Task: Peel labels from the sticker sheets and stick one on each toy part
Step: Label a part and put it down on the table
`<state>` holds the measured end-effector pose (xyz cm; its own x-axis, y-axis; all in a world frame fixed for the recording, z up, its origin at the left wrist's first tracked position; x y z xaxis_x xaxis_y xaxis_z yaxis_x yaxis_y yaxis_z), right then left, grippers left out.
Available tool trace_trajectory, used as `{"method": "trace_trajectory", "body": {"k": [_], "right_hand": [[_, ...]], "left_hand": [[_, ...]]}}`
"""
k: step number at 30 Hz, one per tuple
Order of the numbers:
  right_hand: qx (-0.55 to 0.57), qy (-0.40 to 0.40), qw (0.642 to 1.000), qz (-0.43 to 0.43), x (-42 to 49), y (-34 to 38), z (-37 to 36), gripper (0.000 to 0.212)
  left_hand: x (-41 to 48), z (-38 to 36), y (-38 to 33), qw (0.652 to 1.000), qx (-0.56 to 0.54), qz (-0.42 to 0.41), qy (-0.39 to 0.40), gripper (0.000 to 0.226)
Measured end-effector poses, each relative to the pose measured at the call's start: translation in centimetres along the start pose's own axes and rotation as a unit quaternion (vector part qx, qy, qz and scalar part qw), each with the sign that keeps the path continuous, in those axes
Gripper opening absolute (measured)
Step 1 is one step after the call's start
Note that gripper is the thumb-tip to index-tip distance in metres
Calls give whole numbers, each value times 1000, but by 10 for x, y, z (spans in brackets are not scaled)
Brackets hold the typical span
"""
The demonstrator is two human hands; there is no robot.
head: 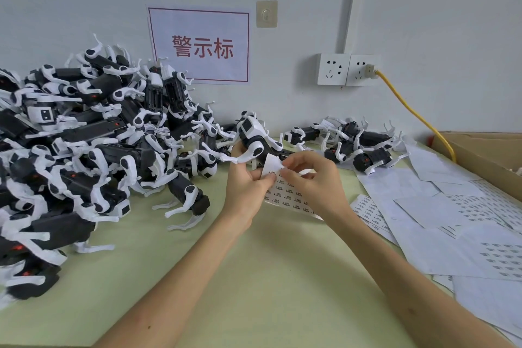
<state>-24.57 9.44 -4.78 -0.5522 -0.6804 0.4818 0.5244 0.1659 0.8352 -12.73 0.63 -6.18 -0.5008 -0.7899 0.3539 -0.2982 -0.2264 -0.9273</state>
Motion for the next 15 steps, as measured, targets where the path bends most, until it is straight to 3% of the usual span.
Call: {"method": "trace_trajectory", "body": {"k": [15], "right_hand": [[-48, -8, 998, 40, -3, 5, 0, 9]], "left_hand": [[0, 3, -1, 1000, 6, -3, -4, 47]]}}
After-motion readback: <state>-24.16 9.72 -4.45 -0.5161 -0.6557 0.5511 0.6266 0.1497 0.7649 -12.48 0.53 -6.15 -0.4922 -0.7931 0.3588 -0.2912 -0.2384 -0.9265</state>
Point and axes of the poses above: each hand's wrist, its own x-axis towards the middle knuckle, its own z-axis out of the back of the hand, y = z × x, the point moved 4 cm from there along x, towards the middle knuckle, and after that the axes turned 1 degree about -z, right-handed, at the moved point
